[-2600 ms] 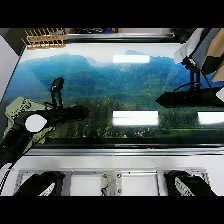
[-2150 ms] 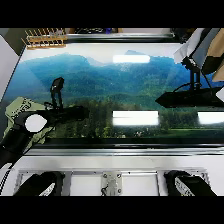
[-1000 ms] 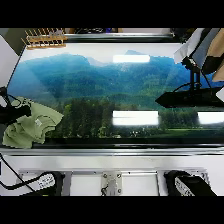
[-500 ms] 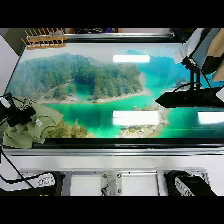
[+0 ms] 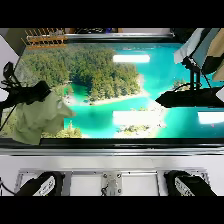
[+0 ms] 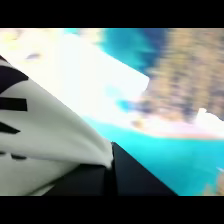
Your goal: Fold the clothes and pants, and hang the long-sleeved shirts on hangers.
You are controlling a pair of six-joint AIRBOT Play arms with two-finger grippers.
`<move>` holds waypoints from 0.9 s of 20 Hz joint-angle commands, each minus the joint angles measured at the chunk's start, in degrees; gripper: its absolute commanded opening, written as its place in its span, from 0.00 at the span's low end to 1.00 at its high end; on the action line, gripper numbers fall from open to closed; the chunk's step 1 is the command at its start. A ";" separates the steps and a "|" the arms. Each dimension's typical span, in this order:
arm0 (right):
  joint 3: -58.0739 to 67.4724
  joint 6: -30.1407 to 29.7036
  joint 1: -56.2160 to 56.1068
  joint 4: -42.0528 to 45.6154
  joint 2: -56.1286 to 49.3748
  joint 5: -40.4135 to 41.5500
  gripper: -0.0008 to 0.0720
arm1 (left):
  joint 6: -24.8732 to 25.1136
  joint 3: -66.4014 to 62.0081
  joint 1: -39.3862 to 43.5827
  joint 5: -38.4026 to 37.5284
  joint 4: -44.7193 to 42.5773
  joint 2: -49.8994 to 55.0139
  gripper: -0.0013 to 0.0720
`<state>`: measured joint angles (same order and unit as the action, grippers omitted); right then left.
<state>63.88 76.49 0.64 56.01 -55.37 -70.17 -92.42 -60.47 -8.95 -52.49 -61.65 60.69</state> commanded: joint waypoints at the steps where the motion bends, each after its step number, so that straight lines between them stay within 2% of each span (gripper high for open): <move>1: -0.02 1.97 -0.02 -4.37 -0.31 2.82 0.03 | -0.92 -0.07 15.54 7.78 3.80 -6.51 0.02; 2: 0.00 1.81 -0.02 -6.32 -0.28 2.91 0.03 | -3.13 -0.09 20.31 11.30 3.85 -6.78 0.02; 4: 0.63 -2.47 0.85 -6.88 -0.24 6.08 0.03 | -6.73 -0.48 29.05 18.45 3.80 -5.35 0.02; 6: 1.77 -2.78 4.44 -6.80 -0.24 9.49 0.03 | -9.22 -3.43 36.83 22.69 3.85 -0.35 0.02; 9: 2.29 -2.78 11.54 -6.80 -0.28 11.43 0.03 | -9.62 -11.87 46.34 26.21 3.78 11.47 0.02; 11: 2.29 -2.78 15.67 -6.80 -0.28 11.39 0.03 | -9.64 -19.63 49.81 25.94 3.80 21.20 0.02; 12: 2.29 -2.78 17.29 -6.78 -0.28 11.39 0.03 | -9.64 -23.80 50.42 25.07 3.89 26.01 0.07; 13: 2.29 -2.78 18.93 -6.80 -0.28 11.21 0.04 | -9.66 -27.63 50.18 23.78 4.42 29.94 0.62; 14: 2.29 -2.78 20.22 -6.80 -0.28 10.78 0.05 | -11.10 -30.71 49.09 22.14 5.29 32.48 1.00; 15: 2.29 -2.78 21.31 -6.80 -0.28 10.01 0.08 | -12.59 -32.94 46.99 19.50 6.38 33.73 0.94; 16: 2.29 -2.80 22.16 -6.78 -0.28 8.98 0.32 | -13.27 -34.69 43.91 15.50 6.05 33.99 0.94; 17: 2.29 -2.80 22.84 -6.75 -0.31 7.67 0.70 | -12.55 -35.34 40.33 10.93 5.14 33.31 0.94; 18: 2.27 -2.82 23.06 -6.73 -0.31 6.64 0.87 | -11.96 -34.53 36.79 6.78 2.38 31.76 0.94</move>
<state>66.11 73.67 21.30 49.30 -55.64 -60.95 -104.07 -91.57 34.00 -35.48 -56.75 91.02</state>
